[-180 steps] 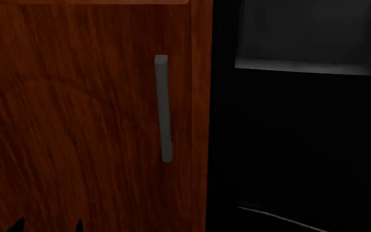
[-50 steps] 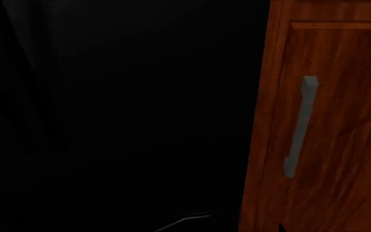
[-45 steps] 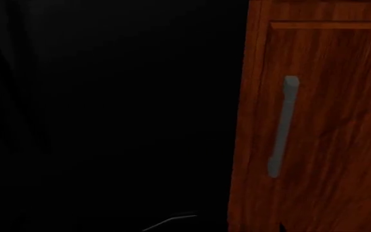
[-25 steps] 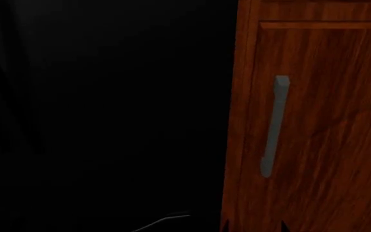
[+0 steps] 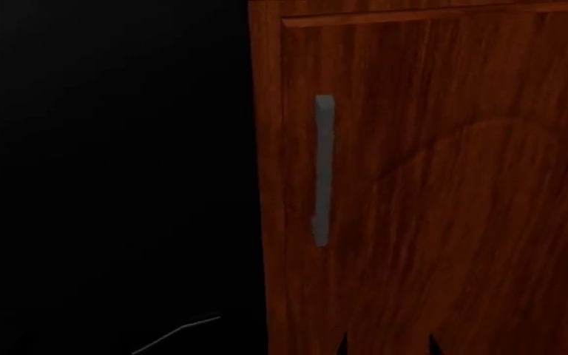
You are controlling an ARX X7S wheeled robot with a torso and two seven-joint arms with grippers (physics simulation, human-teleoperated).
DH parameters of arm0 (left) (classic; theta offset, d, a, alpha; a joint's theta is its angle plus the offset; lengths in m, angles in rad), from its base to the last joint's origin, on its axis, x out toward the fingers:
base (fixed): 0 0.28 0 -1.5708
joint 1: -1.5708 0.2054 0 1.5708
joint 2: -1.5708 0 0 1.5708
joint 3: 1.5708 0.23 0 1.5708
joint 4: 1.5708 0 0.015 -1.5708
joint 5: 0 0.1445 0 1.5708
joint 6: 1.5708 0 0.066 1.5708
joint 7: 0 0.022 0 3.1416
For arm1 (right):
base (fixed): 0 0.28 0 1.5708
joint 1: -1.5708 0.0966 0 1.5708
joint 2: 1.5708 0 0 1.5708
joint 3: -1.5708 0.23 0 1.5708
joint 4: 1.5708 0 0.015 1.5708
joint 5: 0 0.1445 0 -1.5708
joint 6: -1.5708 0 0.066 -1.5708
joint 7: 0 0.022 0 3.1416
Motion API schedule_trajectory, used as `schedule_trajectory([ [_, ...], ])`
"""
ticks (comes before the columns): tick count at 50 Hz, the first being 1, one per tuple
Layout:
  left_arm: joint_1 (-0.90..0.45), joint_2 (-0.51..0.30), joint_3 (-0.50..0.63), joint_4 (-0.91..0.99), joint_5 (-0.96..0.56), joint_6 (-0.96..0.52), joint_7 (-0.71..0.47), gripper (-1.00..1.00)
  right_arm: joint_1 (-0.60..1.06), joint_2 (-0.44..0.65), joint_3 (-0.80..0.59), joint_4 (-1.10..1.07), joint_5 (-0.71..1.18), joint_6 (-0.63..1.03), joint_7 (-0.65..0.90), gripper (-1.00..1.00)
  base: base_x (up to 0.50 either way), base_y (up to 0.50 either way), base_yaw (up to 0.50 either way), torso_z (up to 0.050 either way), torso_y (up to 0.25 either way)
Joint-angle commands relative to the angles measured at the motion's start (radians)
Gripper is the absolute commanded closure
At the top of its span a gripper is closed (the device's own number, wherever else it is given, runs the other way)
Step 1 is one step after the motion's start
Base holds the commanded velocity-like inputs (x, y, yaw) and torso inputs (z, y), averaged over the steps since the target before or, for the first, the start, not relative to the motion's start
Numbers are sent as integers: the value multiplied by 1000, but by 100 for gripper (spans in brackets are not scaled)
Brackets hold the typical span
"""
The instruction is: Navigate to the stove.
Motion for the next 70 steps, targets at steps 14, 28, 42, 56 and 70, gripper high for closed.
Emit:
schedule_trajectory([
  [14, 1, -13, 11, 8, -11, -2, -13, -100, 1, 5, -2, -5, -4, 22, 45, -100, -103, 21, -500, 0, 0],
  [28, -1, -17, 17, 0, -16, 8, -20, -100, 3, 12, -6, 1, 10, 16, 48, -100, -105, 31, -500, 0, 0],
  [42, -7, -21, 25, -10, -20, 15, -23, -100, 7, 14, -5, 6, 26, 19, 57, -100, -102, 40, -500, 0, 0],
  [56, -10, -26, 33, -7, -24, 11, -30, -100, 11, 20, -10, 7, 33, 22, 63, -100, -99, 49, -500, 0, 0],
  [70, -8, -31, 38, -3, -27, 15, -38, -100, 9, 25, -15, 9, 38, 16, 69, -100, -94, 57, -500, 0, 0],
])
